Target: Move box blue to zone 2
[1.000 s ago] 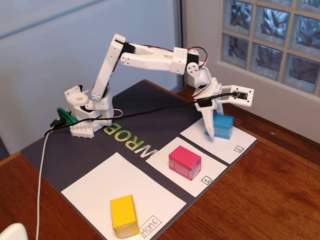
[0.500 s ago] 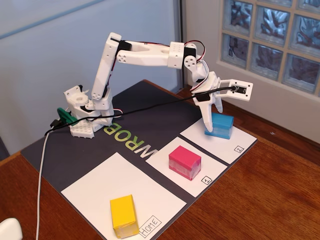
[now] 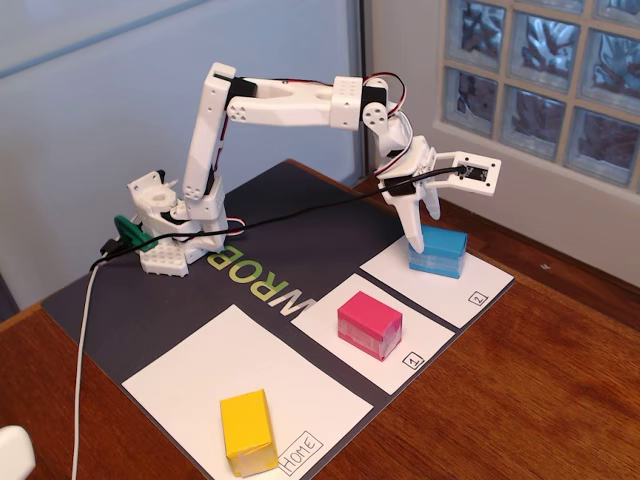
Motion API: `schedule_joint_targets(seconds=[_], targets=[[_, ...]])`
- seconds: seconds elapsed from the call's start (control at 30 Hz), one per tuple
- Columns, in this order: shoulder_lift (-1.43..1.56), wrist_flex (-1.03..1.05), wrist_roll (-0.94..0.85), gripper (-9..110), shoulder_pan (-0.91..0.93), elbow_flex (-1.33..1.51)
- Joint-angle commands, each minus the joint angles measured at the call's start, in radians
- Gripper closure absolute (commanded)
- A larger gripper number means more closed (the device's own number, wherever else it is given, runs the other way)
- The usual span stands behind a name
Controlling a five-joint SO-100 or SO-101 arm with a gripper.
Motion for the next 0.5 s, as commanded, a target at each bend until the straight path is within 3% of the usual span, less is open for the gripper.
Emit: schedule_joint_targets(seconds=[0.0, 0.37, 0.47], targets=[[0.086, 0.008, 0.006, 68, -0.005, -0.006], [0.152, 0.018, 0.003, 69, 0.003, 0.038], [0.169, 0.044, 0.008, 76, 0.005, 0.048]])
